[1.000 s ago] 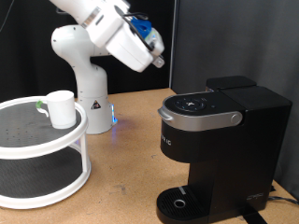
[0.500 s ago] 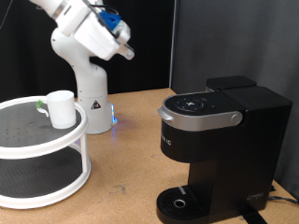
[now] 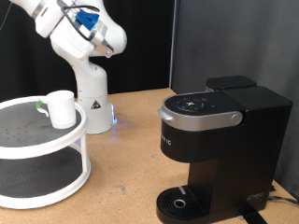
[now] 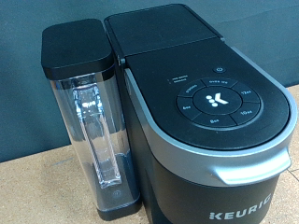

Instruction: Make a cup of coffee with the keurig machine

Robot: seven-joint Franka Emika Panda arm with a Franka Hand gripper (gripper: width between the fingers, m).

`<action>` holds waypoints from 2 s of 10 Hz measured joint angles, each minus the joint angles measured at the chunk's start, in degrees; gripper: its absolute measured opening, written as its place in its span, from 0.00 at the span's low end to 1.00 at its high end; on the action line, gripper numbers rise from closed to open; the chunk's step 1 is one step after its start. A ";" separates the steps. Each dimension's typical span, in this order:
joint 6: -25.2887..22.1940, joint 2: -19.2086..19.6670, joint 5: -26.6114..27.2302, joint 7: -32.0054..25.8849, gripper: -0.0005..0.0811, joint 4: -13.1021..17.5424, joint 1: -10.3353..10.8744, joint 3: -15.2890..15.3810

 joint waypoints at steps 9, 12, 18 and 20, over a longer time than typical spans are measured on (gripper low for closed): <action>-16.50 -1.23 -13.50 -9.56 0.01 1.69 -4.10 -9.76; -19.96 -1.26 -16.81 -13.01 0.01 3.83 -5.23 -13.70; -21.22 -0.81 -20.00 -19.83 0.01 3.94 -5.67 -17.89; -22.26 -0.76 -21.74 -22.40 0.01 4.39 -6.07 -20.56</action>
